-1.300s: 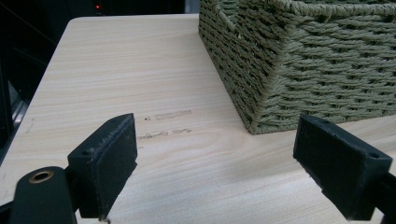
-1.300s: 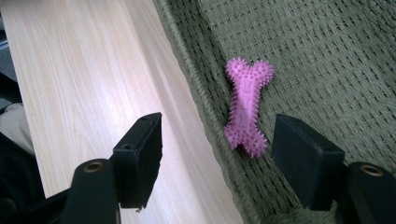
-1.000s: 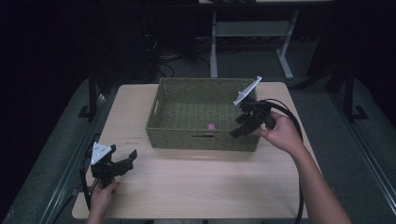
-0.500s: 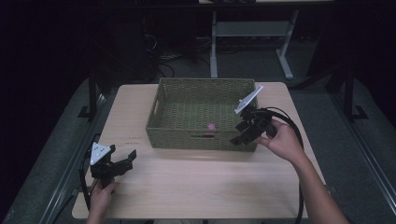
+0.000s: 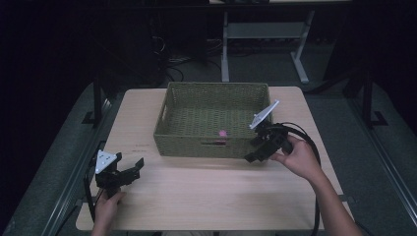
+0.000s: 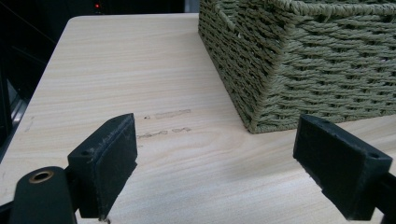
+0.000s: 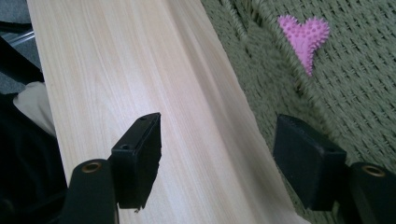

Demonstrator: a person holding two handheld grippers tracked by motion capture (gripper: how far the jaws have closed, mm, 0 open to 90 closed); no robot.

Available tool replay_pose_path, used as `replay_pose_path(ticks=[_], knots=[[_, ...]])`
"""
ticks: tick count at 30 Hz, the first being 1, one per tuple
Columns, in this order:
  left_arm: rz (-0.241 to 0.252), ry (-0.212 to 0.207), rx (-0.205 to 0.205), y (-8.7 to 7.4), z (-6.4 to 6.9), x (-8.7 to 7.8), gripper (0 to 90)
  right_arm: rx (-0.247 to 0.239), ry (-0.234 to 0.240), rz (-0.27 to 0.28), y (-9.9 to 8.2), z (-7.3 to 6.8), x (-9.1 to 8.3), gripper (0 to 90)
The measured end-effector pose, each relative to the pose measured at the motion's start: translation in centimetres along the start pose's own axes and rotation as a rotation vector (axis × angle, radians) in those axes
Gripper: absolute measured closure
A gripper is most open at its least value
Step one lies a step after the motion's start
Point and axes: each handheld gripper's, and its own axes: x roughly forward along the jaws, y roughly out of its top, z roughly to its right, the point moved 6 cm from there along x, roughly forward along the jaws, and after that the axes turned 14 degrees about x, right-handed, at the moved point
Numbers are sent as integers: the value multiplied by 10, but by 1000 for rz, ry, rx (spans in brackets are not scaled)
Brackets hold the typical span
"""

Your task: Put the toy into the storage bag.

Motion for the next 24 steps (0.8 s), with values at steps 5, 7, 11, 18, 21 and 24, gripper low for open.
replay_pose_path(ticks=[5,7,11,18,21,24], knots=[[0,-2,1,0,0,0,129,8,-1,1,-9,0,2,322],[0,-1,2,0,0,0,130,8,-2,-2,-11,0,2,322],[0,-2,1,0,1,0,130,20,1,0,-19,2,5,321],[-2,-2,0,0,0,0,130,32,-4,5,-27,4,7,316],[-3,-4,0,0,0,0,129,36,-3,7,-30,5,8,316],[-1,-3,1,0,1,0,129,43,-3,7,-35,6,10,317]])
